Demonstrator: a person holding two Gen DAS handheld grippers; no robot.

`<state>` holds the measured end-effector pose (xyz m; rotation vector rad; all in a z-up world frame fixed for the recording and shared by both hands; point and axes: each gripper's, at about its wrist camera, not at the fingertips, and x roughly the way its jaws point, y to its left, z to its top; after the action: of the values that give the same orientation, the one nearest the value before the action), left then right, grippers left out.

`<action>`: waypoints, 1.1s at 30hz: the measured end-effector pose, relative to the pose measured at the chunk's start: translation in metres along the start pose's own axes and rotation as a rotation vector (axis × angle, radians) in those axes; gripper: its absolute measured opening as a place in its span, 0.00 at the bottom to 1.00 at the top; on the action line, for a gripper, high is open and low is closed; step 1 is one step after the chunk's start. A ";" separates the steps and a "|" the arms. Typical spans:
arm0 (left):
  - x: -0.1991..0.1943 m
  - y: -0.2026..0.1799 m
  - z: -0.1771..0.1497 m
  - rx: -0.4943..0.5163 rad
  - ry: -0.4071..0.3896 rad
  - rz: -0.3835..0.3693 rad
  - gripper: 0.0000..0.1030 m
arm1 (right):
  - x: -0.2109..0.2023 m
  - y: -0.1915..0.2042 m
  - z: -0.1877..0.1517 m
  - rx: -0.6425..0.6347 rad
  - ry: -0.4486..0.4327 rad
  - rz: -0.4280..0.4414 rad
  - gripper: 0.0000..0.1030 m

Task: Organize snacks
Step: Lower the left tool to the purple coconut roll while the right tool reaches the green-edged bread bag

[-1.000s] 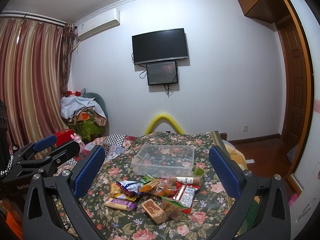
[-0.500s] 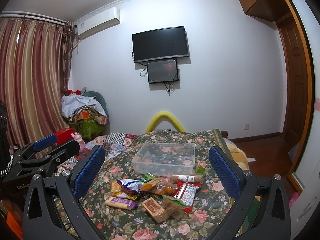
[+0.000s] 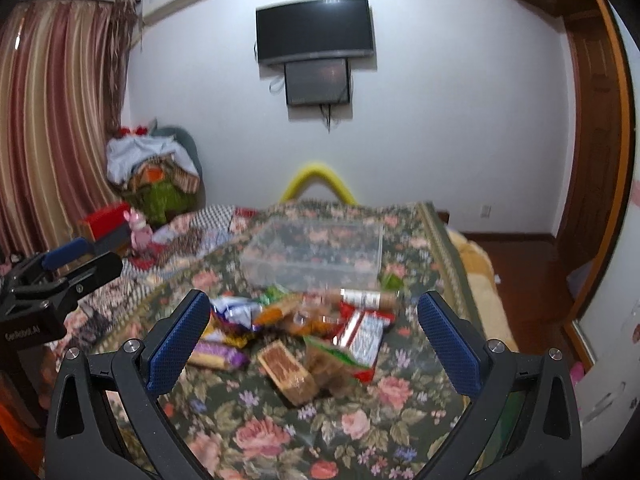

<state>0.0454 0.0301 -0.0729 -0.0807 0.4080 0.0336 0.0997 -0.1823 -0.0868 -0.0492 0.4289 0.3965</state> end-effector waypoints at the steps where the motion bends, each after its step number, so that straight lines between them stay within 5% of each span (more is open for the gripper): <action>1: 0.005 0.002 -0.004 0.003 0.016 0.012 1.00 | 0.006 -0.001 -0.004 0.001 0.022 0.005 1.00; 11: 0.059 0.029 -0.046 -0.027 0.182 0.043 1.00 | 0.053 -0.019 -0.025 0.064 0.175 0.015 1.00; 26: 0.143 0.042 -0.097 -0.081 0.442 -0.014 1.00 | 0.107 -0.030 -0.048 0.109 0.325 0.020 1.00; 33: 0.168 0.052 -0.109 -0.138 0.483 -0.004 1.00 | 0.122 -0.030 -0.050 0.107 0.349 0.036 1.00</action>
<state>0.1542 0.0752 -0.2432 -0.2280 0.8879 0.0385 0.1933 -0.1719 -0.1841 -0.0066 0.7960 0.4008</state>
